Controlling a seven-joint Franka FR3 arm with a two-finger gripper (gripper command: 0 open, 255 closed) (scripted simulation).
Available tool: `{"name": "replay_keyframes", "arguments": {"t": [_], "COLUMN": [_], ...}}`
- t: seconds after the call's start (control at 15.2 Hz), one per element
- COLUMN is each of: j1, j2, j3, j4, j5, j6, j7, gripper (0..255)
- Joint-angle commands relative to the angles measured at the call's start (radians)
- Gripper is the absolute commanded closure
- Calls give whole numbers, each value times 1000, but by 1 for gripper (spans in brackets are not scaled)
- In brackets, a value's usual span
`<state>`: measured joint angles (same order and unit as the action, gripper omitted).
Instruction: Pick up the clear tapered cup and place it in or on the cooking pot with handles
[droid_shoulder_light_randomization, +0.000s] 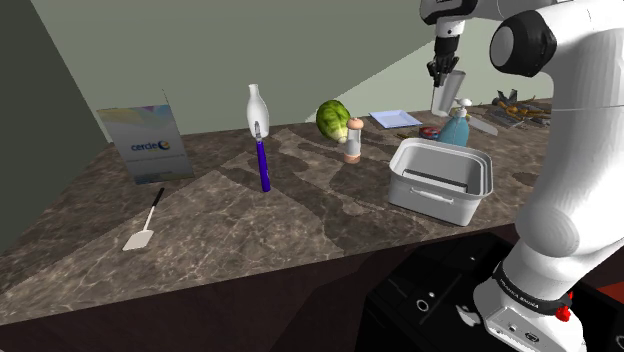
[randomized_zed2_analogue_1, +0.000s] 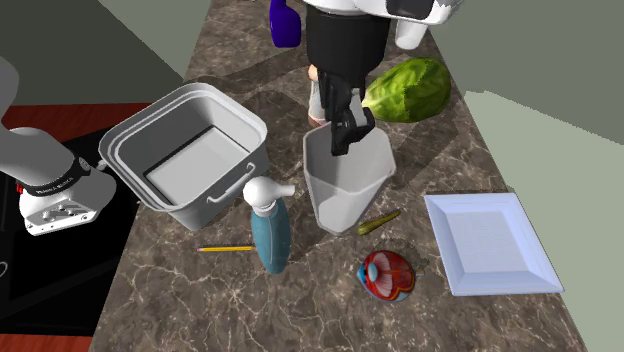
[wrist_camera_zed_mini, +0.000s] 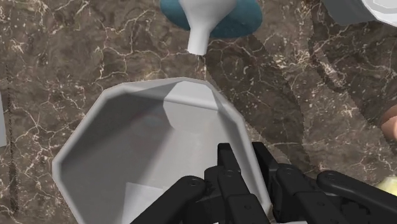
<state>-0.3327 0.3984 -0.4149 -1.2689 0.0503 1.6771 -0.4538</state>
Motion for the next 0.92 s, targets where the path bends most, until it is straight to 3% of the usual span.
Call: {"name": "replay_keyframes", "arguments": {"t": [0.0, 0.53, 0.86], "j1": [-3, -30, 90], "j2": [6, 49, -207], "j3": [0, 0, 2], "j4": [36, 204, -125], "j5": [2, 19, -83], "j6": [-30, -155, -74], "j7": [-1, -13, 73], "gripper": [255, 255, 255]}}
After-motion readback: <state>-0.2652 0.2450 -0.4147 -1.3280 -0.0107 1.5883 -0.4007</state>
